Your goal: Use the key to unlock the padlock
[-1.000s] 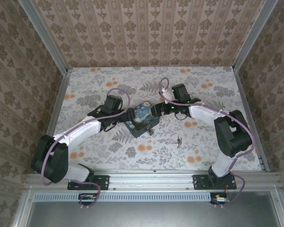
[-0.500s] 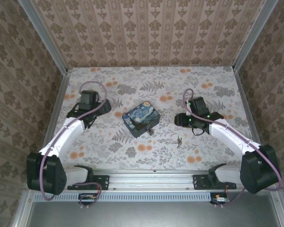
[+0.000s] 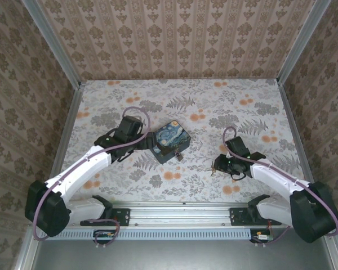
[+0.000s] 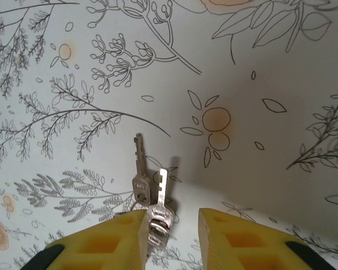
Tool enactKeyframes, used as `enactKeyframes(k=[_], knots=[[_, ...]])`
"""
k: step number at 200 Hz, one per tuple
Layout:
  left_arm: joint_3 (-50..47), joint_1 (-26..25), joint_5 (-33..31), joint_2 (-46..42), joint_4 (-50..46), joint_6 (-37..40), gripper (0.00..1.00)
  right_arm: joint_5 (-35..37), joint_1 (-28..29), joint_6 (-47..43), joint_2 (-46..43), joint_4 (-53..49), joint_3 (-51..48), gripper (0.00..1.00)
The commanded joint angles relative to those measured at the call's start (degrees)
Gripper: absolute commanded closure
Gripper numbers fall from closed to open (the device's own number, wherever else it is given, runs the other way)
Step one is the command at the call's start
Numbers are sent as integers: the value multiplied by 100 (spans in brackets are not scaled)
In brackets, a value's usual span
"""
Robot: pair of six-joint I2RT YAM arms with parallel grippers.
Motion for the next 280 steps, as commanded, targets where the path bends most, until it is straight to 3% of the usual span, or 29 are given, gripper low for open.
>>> enactKeyframes(k=[1,49,139,184,238,280], knots=[[54,-87,-74,-43,55,-229,6,-136,47,272,314,540,-140,70],[467,-148,-11,272,18,-113,6,-201,157,400,623,954,-261,73],[606,-155,101,626,163,-81,6,-210,280,716,-185,881,-676,72],[588,-154,132,669,206,-67,6,-142,289,691,-26,1008,-806,71],[623,-157,52,602,113,-29,6,-175,319,729,635,1772,-974,79],[635,-165,14,586,76,-10,6,-133,388,678,595,1827,-998,87]])
